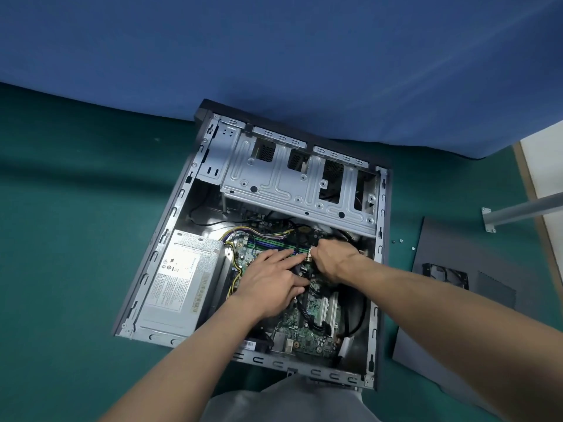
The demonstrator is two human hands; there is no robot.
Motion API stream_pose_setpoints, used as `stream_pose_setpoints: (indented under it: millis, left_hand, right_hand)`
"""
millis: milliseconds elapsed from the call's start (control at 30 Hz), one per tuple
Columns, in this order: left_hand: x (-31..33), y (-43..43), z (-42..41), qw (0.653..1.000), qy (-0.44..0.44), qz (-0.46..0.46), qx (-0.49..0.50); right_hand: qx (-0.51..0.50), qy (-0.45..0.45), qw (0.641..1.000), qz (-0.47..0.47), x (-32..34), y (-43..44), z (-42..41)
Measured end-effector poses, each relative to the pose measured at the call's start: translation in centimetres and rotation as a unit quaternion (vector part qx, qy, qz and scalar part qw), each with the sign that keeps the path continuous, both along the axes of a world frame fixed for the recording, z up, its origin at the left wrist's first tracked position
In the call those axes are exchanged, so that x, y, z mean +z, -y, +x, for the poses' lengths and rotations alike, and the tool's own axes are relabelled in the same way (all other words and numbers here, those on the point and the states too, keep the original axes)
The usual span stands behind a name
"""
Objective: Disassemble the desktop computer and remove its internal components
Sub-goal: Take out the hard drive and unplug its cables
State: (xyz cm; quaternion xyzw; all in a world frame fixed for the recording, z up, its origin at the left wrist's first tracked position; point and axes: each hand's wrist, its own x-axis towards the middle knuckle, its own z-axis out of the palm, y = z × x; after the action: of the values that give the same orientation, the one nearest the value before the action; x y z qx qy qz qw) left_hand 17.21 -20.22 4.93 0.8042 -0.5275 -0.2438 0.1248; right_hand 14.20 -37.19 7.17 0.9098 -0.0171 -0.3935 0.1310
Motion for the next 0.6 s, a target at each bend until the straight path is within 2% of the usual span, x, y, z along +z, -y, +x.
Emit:
stream_pose_setpoints:
  millis: [167, 333, 400, 500, 600]
  left_hand:
    - [0.0, -0.1, -0.1, 1.0, 0.0, -0.004, 0.002]
    - [0.0, 0.0, 0.0, 1.0, -0.009, 0.0, 0.004]
    - [0.1, 0.0, 0.1, 1.0, -0.014, 0.001, 0.003]
    - [0.2, 0.1, 0.1, 1.0, -0.014, 0.006, 0.001]
    - [0.7, 0.4, 0.0, 0.999, -0.035, 0.035, 0.006]
  right_hand:
    - [-0.027, 0.036, 0.999, 0.001, -0.9, -1.8, -1.3]
    - [0.037, -0.001, 0.999, -0.008, 0.3, 0.0, -0.3]
    - [0.034, 0.005, 0.999, -0.008, 1.2, -0.1, -0.3]
    - [-0.018, 0.055, 0.998, 0.02, 2.6, -1.0, -0.8]
    - [-0.051, 0.15, 0.987, 0.027, 4.4, -2.0, -1.7]
